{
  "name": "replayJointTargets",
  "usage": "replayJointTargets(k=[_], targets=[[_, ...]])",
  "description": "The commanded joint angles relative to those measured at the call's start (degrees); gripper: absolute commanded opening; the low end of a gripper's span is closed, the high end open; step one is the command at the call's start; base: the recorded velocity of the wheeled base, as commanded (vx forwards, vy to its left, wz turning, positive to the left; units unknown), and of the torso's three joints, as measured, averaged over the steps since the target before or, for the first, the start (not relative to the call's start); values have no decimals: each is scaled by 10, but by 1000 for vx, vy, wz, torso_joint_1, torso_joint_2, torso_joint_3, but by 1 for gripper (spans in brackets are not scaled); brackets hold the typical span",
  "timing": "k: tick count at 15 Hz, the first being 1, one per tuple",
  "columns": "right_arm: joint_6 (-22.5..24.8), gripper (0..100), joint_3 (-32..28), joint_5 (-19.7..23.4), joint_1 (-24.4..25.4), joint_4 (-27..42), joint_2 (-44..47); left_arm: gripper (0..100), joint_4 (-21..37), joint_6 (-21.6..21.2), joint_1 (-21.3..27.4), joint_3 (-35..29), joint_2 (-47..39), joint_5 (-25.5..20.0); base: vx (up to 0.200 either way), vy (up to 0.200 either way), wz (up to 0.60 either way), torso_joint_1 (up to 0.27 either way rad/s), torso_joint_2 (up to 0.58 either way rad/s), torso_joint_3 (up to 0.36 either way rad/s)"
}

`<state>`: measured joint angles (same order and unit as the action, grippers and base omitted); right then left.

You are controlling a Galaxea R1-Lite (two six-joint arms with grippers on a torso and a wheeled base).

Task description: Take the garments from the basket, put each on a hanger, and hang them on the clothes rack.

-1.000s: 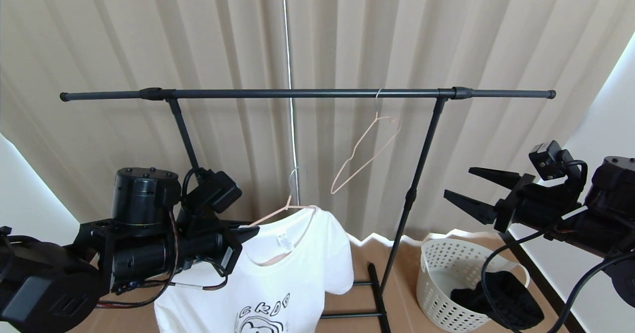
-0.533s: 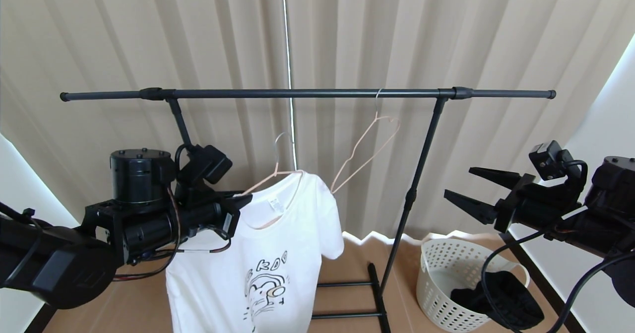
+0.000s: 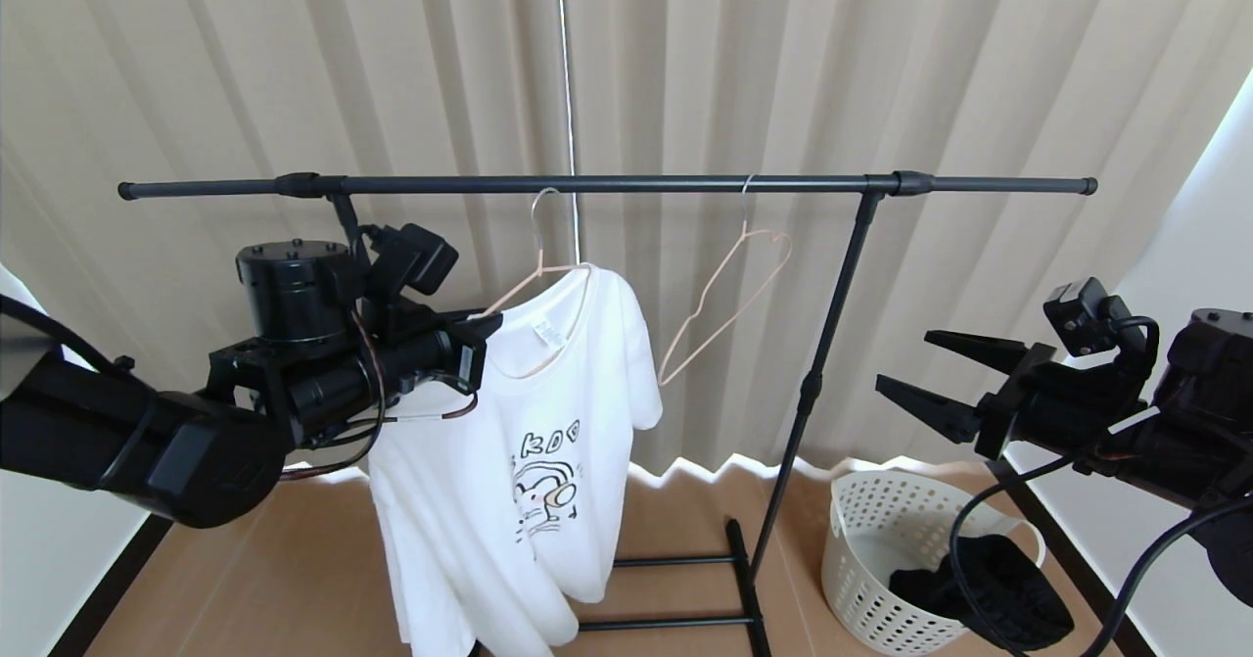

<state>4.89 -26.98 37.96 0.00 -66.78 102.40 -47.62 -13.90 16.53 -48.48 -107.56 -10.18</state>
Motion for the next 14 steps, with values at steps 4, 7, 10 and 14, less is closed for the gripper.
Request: replayJointTargets(k=[4,7,10,14], targets=[[0,100,0,0,0,0,2,0,-1,16,-2,-80,-56,7,0,0,0,0,0,0],[0,100,-1,0,-1,0,1,0,-3,41,0,-102,-63,7,0,0,0,0,0,0],[0,100,0,0,0,-1,1,0,-27,56,1,-97,-63,8,67,0,0,2,1,1],[0,100,-1,0,-1,-1,1,0,-41,55,1,-79,-64,8,200,0,0,-5,4,-1]])
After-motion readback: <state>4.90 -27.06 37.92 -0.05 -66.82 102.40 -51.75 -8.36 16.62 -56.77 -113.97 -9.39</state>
